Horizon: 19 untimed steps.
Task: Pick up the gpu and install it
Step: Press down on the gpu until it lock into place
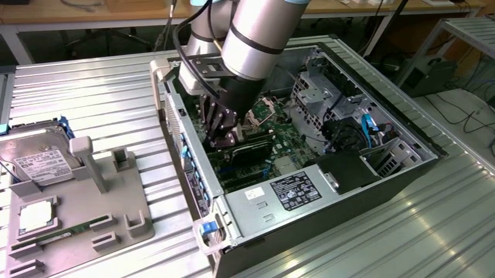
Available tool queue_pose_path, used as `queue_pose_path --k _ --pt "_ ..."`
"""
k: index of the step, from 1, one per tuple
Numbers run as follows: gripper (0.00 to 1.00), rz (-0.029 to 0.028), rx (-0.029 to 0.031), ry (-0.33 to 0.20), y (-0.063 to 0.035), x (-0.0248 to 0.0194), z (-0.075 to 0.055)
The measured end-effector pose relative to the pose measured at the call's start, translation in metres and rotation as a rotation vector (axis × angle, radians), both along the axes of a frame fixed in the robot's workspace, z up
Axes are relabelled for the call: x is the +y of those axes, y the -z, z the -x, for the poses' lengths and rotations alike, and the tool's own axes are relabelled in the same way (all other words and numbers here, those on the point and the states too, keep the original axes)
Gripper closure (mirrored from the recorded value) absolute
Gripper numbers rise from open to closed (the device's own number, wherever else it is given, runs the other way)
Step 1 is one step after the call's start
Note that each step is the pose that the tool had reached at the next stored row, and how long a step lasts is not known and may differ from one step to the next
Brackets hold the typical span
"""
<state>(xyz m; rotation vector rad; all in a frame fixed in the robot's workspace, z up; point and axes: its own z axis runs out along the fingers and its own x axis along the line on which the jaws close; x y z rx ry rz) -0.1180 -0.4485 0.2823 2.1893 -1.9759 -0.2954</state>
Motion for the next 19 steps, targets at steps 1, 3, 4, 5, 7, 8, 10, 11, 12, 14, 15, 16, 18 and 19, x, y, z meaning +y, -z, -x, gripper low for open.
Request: queue_pose_path --k 1,3,4,5,7,8,10,11,12,14,15,16,18,19 --pt "0.89 0.0002 -0.0026 0.0 0.0007 0.0001 0.0" --pt "0.89 0.0009 -0.0092 -0.001 0.0016 0.0001 0.0" --pt "0.89 0.0011 -0.0139 -0.001 0.002 0.0001 0.0" --pt "0.89 0.001 -0.0212 -0.002 0.0023 0.0003 0.0" --pt "0.89 0.0011 -0.0407 -0.004 0.0026 0.0008 -0.0001" --pt "0.89 0.0012 -0.0502 -0.004 0.0027 0.0011 -0.0001" --pt "0.89 0.0014 -0.0697 -0.006 0.0031 0.0017 -0.0001" --pt "0.89 0.0015 -0.0773 -0.006 0.0034 0.0019 -0.0001" --pt "0.89 0.0019 -0.0838 -0.007 0.0036 0.0021 0.0" --pt "0.89 0.0025 -0.1027 -0.007 0.0044 0.0026 0.0" --pt "0.89 0.0036 -0.1152 -0.007 0.0054 0.0027 0.0005" --pt "0.89 0.0037 -0.1183 -0.008 0.0063 0.0028 0.0009" --pt "0.89 0.0038 -0.1219 -0.008 0.0084 0.003 0.0013" --pt "0.89 0.0042 -0.1223 -0.008 0.0091 0.003 0.0014"
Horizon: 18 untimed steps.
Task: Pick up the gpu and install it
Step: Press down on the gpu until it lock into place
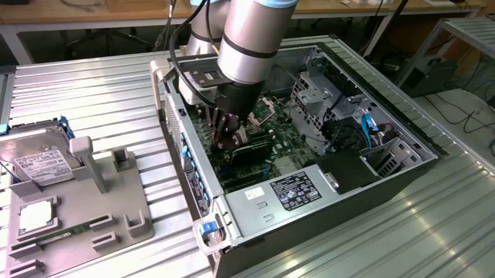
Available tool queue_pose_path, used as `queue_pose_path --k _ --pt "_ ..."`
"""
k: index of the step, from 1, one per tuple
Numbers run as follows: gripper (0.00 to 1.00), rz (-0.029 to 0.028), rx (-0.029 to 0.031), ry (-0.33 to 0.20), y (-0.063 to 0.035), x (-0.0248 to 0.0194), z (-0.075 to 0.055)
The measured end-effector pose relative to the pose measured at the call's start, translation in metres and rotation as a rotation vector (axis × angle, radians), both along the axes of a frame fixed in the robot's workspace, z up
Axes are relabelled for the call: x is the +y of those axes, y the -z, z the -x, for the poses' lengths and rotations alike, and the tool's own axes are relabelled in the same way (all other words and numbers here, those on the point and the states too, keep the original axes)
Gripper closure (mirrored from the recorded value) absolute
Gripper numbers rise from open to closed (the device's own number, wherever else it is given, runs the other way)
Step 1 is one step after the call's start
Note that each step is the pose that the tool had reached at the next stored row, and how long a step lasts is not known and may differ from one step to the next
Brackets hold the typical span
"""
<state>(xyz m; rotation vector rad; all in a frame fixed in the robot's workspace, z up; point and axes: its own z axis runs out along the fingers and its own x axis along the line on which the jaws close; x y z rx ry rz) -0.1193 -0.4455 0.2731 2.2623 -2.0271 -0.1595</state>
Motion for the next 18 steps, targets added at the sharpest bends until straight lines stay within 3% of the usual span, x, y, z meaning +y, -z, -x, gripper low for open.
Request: queue_pose_path --k 6,8,12,18 --pt "0.89 0.0011 -0.0003 0.0 0.0055 0.0001 0.0" --pt "0.89 -0.0024 -0.0031 0.0 0.0014 0.0008 0.0" --pt "0.89 0.0002 -0.0039 0.0 -0.0136 0.0019 0.0" --pt "0.89 0.0005 -0.0044 0.0 -0.0155 0.0025 -0.001"
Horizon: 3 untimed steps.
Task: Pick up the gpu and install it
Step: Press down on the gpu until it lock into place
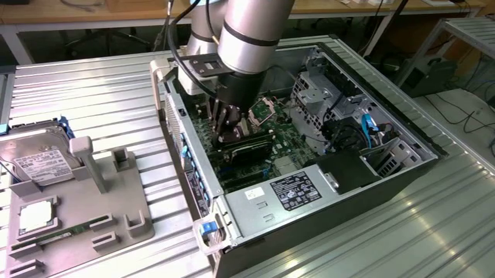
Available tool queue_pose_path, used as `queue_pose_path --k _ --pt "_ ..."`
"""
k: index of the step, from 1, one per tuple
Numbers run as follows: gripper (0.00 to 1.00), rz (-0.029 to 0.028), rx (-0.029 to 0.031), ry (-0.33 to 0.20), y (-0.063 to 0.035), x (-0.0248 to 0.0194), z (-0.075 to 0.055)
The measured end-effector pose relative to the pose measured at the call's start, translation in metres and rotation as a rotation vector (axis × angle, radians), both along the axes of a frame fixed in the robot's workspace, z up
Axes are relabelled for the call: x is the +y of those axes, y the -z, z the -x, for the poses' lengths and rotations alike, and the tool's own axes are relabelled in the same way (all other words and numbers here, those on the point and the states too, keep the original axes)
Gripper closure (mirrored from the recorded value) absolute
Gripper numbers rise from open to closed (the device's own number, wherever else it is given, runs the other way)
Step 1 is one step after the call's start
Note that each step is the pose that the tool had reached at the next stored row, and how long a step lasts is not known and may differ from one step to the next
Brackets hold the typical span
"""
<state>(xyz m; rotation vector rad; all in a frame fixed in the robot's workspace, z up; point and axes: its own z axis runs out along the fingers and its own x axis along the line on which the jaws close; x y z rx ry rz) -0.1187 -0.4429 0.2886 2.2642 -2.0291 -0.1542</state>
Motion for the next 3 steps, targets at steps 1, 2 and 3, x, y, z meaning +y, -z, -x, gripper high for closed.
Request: queue_pose_path --k 1,2,3 --pt "0.89 0.0 0.0 0.0 0.0 0.0 0.0" --pt "0.89 0.0 -0.0001 0.0 0.0 0.0 0.0" --pt "0.89 0.0 0.0 0.0 0.0 0.0 0.0"
